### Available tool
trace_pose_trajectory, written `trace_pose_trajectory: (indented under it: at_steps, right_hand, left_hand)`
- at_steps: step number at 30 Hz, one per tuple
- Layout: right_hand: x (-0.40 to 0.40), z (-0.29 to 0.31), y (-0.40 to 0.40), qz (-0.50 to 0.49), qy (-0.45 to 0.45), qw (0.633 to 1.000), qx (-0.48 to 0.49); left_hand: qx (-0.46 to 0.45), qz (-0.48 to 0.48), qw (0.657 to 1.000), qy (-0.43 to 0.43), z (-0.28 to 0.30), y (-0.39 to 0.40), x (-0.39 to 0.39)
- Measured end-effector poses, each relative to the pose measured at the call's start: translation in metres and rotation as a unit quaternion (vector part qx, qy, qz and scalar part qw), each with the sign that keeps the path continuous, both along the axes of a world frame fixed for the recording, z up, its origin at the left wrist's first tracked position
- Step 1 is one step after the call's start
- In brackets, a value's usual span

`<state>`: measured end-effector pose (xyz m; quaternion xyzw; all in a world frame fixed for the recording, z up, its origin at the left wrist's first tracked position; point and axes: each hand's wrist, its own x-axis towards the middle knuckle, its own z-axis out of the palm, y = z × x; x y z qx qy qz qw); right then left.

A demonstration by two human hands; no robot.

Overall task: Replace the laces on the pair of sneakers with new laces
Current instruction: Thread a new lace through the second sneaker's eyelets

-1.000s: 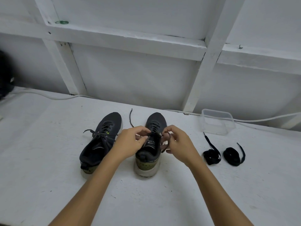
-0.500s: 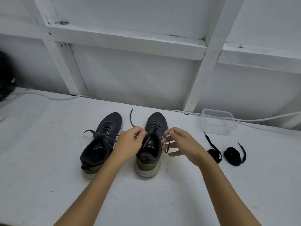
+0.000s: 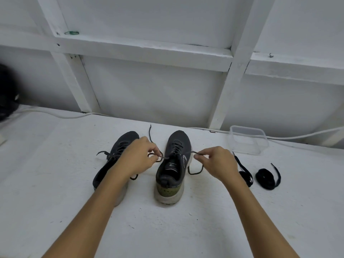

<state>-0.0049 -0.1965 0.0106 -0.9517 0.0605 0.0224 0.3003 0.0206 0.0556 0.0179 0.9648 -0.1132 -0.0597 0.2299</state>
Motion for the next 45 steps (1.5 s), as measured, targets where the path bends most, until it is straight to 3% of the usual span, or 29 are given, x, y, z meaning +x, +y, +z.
trace_pose_trajectory:
  at_steps: [2, 4, 6, 9, 11, 13, 15, 20, 24, 26, 28, 30, 32, 34, 37, 40, 43, 45]
  right_hand:
    - [0.005, 0.003, -0.002, -0.022, 0.011, 0.999, 0.028]
    - [0.013, 0.005, -0.002, -0.048, 0.049, 0.981, 0.18]
    - [0.018, 0.011, 0.002, -0.066, 0.102, 0.93, 0.346]
    - [0.031, 0.018, 0.01, -0.093, 0.105, 0.849, 0.509]
    - [0.039, 0.016, 0.018, -0.117, 0.09, 0.837, 0.527]
    - [0.041, 0.017, 0.027, -0.104, 0.095, 0.871, 0.471]
    - [0.044, 0.018, 0.033, -0.095, 0.081, 0.875, 0.468]
    - [0.051, 0.024, 0.038, -0.147, -0.028, 0.792, 0.592]
    - [0.048, 0.022, 0.035, -0.182, -0.019, 0.735, 0.653]
    - [0.041, 0.022, 0.032, -0.176, -0.003, 0.742, 0.647]
    - [0.035, 0.021, 0.027, -0.156, 0.015, 0.772, 0.616]
    - [0.031, 0.013, 0.023, -0.137, 0.034, 0.84, 0.524]
    - [0.031, -0.001, 0.018, -0.123, 0.024, 0.928, 0.35]
    - [0.031, -0.009, 0.016, -0.098, 0.016, 0.968, 0.232]
    - [0.037, -0.01, 0.012, -0.1, 0.059, 0.967, 0.229]
    - [0.037, -0.005, 0.012, -0.101, 0.078, 0.943, 0.306]
    - [0.033, 0.002, 0.01, -0.114, -0.013, 0.906, 0.408]
    - [0.033, 0.01, 0.007, -0.138, -0.08, 0.858, 0.489]
  left_hand:
    - [0.042, 0.023, 0.998, -0.033, 0.001, -0.003, 0.006]
    - [0.01, 0.057, 0.998, -0.037, 0.004, -0.007, 0.011]
    - [-0.046, 0.068, 0.996, -0.018, 0.005, -0.013, 0.016]
    - [-0.15, 0.082, 0.985, 0.026, 0.007, -0.024, 0.022]
    - [-0.248, 0.102, 0.96, 0.08, 0.007, -0.03, 0.024]
    - [-0.367, 0.103, 0.915, 0.133, 0.007, -0.034, 0.027]
    - [-0.434, 0.098, 0.884, 0.144, 0.009, -0.036, 0.03]
    - [-0.495, 0.091, 0.853, 0.137, 0.015, -0.034, 0.032]
    - [-0.47, 0.096, 0.866, 0.138, 0.014, -0.032, 0.029]
    - [-0.469, 0.095, 0.867, 0.139, 0.011, -0.034, 0.026]
    - [-0.444, 0.106, 0.882, 0.112, 0.007, -0.034, 0.026]
    - [-0.387, 0.125, 0.91, 0.083, 0.002, -0.036, 0.027]
    - [-0.313, 0.134, 0.938, 0.073, -0.004, -0.039, 0.024]
    - [-0.232, 0.133, 0.959, 0.097, -0.01, -0.046, 0.018]
    - [-0.164, 0.128, 0.968, 0.14, -0.018, -0.061, 0.006]
    - [-0.122, 0.142, 0.978, 0.097, -0.028, -0.069, 0.005]
    - [-0.117, 0.154, 0.979, 0.065, -0.029, -0.071, 0.005]
    - [-0.116, 0.156, 0.98, 0.042, -0.029, -0.069, 0.002]
